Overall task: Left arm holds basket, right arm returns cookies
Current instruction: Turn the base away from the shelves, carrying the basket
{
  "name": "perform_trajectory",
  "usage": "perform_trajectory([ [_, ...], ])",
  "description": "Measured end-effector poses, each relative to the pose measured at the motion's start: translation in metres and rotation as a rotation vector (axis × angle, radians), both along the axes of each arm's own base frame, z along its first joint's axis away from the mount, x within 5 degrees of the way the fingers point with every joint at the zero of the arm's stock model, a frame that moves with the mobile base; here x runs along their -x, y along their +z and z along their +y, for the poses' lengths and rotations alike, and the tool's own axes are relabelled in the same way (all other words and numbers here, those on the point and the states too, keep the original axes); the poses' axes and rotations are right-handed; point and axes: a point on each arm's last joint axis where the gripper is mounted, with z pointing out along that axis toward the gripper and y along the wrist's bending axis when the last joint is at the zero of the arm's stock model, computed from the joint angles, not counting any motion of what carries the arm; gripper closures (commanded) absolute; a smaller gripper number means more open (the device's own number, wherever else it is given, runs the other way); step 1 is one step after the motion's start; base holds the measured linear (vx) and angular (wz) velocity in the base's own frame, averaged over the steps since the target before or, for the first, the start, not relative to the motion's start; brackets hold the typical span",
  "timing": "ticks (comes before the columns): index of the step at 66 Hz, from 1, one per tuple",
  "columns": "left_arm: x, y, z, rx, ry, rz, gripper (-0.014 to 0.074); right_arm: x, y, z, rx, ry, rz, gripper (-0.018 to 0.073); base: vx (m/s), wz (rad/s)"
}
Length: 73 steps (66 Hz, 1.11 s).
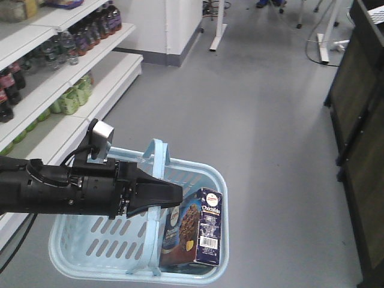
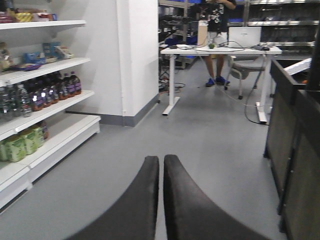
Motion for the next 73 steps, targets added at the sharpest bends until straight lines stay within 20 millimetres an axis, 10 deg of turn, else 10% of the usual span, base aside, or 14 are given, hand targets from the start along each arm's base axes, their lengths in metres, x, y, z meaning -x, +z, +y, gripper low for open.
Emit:
perform_trajectory([
  [73, 0.0007, 0.0004, -0.0004, 0.005, -0.008, 0.001, 0.0599, 0.0000, 0.0000, 0.0000, 0.000, 0.000, 0.000, 0.0570, 0.24, -0.20],
])
